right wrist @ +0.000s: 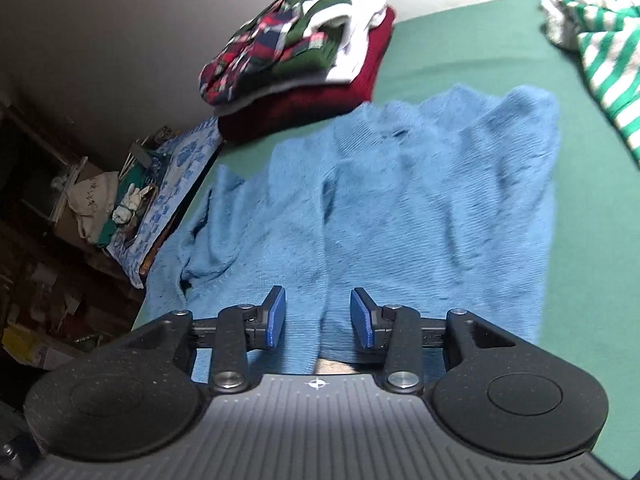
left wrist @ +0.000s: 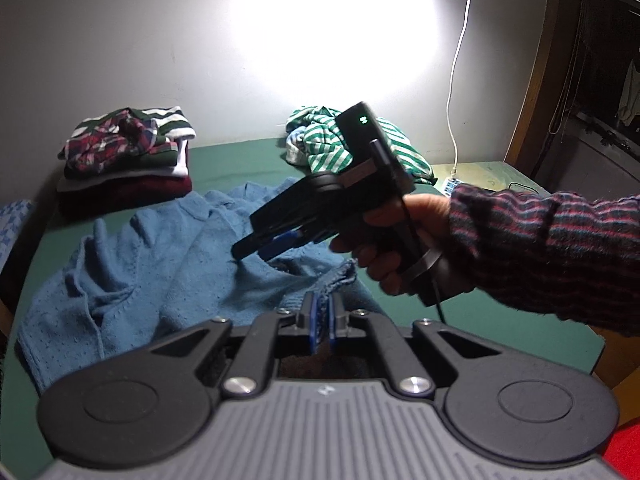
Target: Fold clothes
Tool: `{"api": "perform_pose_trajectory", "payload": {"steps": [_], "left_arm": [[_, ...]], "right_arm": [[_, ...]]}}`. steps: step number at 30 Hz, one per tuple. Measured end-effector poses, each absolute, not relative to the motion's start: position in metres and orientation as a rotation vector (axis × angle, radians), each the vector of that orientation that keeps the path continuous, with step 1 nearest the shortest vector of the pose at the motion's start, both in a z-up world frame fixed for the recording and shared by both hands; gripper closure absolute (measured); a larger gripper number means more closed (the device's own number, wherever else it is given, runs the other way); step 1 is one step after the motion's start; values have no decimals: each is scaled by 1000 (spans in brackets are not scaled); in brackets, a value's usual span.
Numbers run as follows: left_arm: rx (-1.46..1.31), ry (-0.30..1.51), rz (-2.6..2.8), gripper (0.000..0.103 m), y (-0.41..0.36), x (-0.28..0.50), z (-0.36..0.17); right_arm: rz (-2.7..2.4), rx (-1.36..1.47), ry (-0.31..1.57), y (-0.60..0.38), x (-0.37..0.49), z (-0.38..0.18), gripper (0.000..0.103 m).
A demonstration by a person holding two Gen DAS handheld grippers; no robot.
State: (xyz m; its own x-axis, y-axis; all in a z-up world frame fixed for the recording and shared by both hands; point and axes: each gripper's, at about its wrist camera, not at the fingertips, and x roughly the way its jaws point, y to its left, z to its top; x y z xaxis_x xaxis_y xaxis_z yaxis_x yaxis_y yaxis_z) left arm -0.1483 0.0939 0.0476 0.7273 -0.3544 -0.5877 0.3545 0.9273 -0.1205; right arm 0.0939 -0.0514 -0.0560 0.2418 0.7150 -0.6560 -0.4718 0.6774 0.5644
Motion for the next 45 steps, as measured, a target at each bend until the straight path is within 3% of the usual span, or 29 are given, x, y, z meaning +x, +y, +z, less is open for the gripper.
{"api": "perform_pose_trajectory", "payload": {"steps": [1,3,11,19,23,25,26,28,33,34,40,41,42,43,45], "left_arm": [[0,647,-391,102,95,-149,47],[-2,647,-392,102,97,-151,47],[-48,646,-478,102,103,-158,54],[16,664,-602,101,90,-171,52],[76,711,-609,94,89,-165,33],[146,729,-579,93,84,-161,18],[213,721,-572,92,78,-161,11],[359,697,-559,70,65,-161,-2],[598,637,-657,32,34,-164,-24],[645,631,-669,28,30,-165,-29],[726,654,-704,25,24,-162,-44],[724,655,-699,23,24,-160,-44],[718,658,-693,21,25,-159,-44],[711,662,-687,20,26,-157,-44],[699,666,-678,20,28,-155,-42]], "right_arm": [[830,265,1048,-48,93,-57,88],[835,249,1032,-49,90,-51,98],[780,244,918,-84,63,-20,99],[668,245,908,-101,36,-27,98],[652,235,917,-108,30,-39,90],[655,225,948,-115,24,-44,70],[665,225,966,-119,19,-47,69],[688,228,1003,-128,9,-52,69],[716,272,1058,-138,-1,-60,69],[735,286,1070,-139,-4,-61,69],[762,325,1113,-135,-20,-74,71],[766,333,1111,-134,-22,-76,75],[773,329,1114,-133,-24,-76,92],[778,321,1108,-131,-24,-74,97],[780,340,1094,-133,-24,-68,98]]}}
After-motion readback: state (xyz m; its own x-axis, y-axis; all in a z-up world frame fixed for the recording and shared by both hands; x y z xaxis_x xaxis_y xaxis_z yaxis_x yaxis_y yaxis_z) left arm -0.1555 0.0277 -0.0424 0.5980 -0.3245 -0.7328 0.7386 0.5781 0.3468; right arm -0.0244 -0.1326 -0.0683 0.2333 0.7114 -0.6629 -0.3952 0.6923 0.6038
